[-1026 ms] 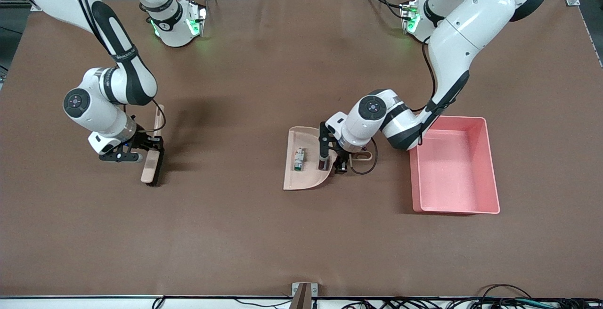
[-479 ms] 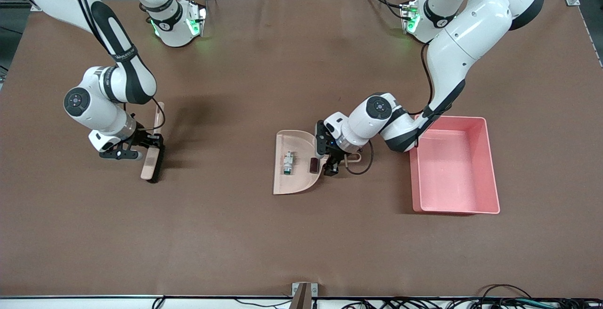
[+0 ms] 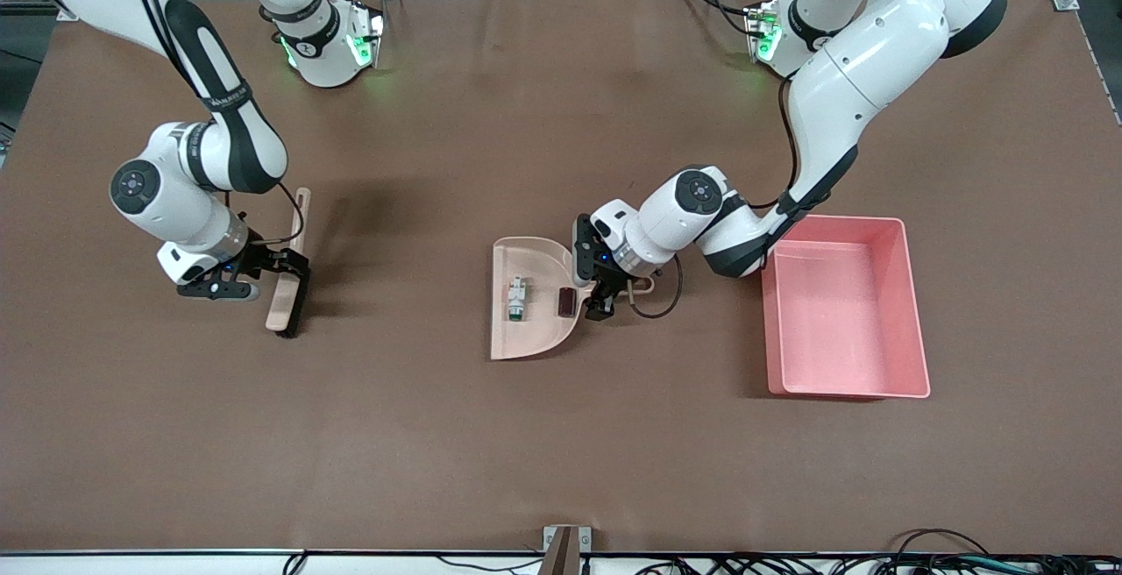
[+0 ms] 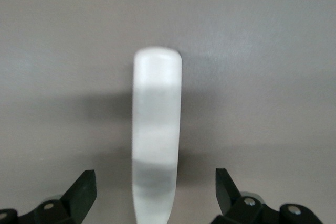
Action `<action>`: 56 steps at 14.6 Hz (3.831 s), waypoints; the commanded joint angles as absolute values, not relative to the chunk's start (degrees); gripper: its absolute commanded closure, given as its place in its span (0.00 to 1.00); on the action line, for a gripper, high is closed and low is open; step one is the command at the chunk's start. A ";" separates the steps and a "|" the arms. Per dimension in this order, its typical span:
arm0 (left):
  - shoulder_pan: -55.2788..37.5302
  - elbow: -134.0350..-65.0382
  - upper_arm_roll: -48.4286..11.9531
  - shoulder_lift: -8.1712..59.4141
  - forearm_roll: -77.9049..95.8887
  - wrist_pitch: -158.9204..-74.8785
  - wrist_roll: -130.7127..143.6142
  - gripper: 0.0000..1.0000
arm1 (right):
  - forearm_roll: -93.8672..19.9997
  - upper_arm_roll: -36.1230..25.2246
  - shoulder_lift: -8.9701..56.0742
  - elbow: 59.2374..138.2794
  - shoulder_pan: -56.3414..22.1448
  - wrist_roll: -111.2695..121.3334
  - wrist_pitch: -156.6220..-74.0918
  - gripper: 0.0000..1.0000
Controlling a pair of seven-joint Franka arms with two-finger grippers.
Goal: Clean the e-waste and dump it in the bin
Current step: 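Put the brush down with the right gripper and withdraw it, then lift the dustpan with the left gripper and carry it over the pink bin, then tilt the dustpan with the left gripper to dump parts into the bin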
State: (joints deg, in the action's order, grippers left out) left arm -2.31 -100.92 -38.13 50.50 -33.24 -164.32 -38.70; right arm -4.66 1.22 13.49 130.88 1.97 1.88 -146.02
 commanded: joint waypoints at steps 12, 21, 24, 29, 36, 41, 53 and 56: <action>11.14 -100.72 -49.46 44.48 -32.78 -158.23 -35.86 1.00 | 1.41 2.64 -8.79 109.98 3.16 3.60 -101.90 0.00; 35.91 -104.84 -64.50 43.77 -36.83 -150.03 -44.28 1.00 | 0.61 2.46 -1.23 88.51 5.80 3.34 -89.48 0.00; 46.55 -108.19 -70.21 43.77 -37.17 -146.62 -49.82 1.00 | 1.41 2.64 -1.23 89.12 5.63 3.43 -89.91 0.00; 58.60 -109.77 -74.70 43.86 -38.23 -139.84 -58.43 1.00 | 0.53 2.37 -1.23 89.47 6.77 3.25 -89.92 0.00; 70.91 -110.48 -74.71 44.65 -38.23 -135.88 -76.44 1.00 | 1.05 2.37 -1.67 88.59 6.15 3.25 -88.51 0.00; 78.30 -110.92 -74.88 44.65 -38.23 -132.11 -86.12 1.00 | 1.41 -1.31 -1.58 88.59 1.50 3.25 -88.07 0.00; 79.90 -105.03 -80.86 43.94 -48.69 -115.49 -83.77 1.00 | 0.53 -2.99 -2.81 88.59 0.17 -2.37 -85.96 0.00; 78.40 -104.77 -80.77 43.51 -50.18 -115.49 -82.18 1.00 | 0.61 -3.08 -2.64 88.51 0.18 -2.29 -87.27 0.00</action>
